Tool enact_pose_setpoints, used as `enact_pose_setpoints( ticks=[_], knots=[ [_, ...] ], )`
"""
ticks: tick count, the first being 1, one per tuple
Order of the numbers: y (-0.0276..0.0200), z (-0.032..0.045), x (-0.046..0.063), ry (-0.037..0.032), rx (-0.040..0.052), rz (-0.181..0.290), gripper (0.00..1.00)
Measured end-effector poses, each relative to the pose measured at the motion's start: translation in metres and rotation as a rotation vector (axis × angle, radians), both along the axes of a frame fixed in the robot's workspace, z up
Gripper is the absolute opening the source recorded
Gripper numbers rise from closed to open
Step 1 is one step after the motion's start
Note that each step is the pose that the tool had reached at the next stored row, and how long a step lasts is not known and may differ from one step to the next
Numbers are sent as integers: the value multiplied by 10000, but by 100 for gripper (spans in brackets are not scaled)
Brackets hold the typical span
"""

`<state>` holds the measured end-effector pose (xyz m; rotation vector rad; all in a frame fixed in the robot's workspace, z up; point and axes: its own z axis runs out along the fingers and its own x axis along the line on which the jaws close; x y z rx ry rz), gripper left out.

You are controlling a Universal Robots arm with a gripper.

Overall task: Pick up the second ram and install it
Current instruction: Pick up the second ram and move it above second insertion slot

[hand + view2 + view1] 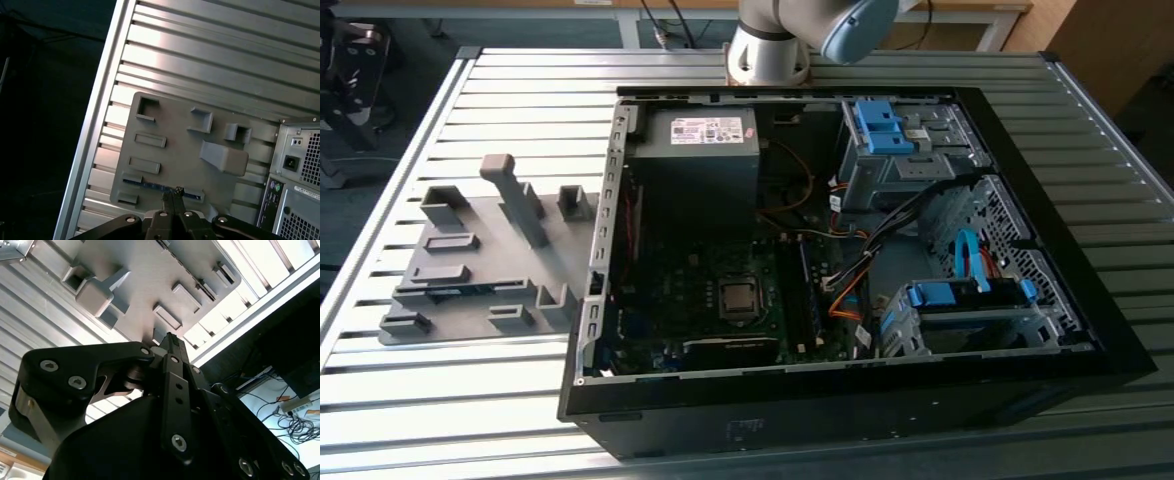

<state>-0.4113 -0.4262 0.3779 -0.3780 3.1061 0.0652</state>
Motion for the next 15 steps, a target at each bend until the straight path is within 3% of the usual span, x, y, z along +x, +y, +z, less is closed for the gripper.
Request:
enact_pose_setpoints(
  ticks=[15],
  knots=[
    [-1,0,0,1,0,1382,11]
  ],
)
